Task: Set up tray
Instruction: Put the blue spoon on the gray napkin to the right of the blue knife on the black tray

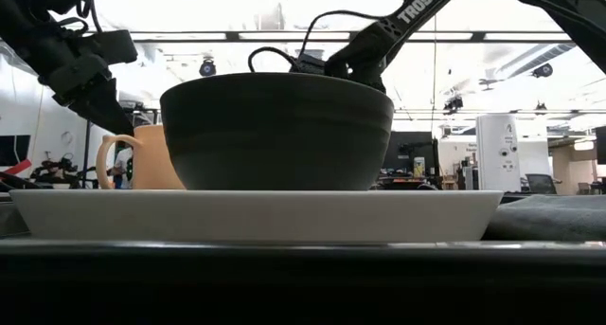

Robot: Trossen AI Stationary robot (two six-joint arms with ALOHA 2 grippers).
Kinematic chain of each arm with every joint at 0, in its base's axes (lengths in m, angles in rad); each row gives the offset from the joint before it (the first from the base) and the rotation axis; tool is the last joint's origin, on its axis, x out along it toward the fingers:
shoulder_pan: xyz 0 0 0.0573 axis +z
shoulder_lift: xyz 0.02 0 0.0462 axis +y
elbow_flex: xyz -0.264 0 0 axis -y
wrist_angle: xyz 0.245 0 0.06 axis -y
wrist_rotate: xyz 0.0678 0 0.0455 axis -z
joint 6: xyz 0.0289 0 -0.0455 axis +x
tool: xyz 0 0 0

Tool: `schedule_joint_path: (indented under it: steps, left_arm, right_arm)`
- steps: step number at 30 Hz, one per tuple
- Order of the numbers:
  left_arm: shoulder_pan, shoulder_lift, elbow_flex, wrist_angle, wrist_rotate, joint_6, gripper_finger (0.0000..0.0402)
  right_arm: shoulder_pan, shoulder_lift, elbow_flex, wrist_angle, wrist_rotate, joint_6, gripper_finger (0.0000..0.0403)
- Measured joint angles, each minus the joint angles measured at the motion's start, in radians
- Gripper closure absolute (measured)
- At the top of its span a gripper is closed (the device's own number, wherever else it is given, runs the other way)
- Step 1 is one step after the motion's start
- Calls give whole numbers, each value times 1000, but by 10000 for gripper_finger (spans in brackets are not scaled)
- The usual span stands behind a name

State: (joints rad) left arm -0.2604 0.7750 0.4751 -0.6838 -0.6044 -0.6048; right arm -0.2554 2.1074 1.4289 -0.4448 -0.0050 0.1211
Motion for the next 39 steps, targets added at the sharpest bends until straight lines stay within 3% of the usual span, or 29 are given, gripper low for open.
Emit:
schedule_joint_path:
  steps: [5, 9, 16, 20, 28, 35, 39]
  left_arm:
    - [0, 0, 0, 0, 0, -12, 164]
    - [0, 0, 0, -1, -10, -62, 164]
    - [0, -2, 0, 0, -140, -117, 164]
    - [0, -4, 0, 0, -164, -117, 164]
    - [0, -5, 0, 1, -159, -113, 164]
    - [0, -5, 0, -18, -128, -112, 164]
    - [0, -5, 0, -32, -114, -112, 164]
  right_arm:
    - [13, -67, 64, -143, 113, 12, 388]
    - [44, -156, 97, -235, 145, 99, 392]
    - [216, -379, 99, -479, 352, 446, 398]
    - [350, -461, 98, -627, 427, 649, 397]
    - [557, -511, 96, -668, 443, 905, 395]
    - [715, -505, 92, -679, 286, 1104, 395]
    - [809, -516, 47, -680, 255, 1263, 395]
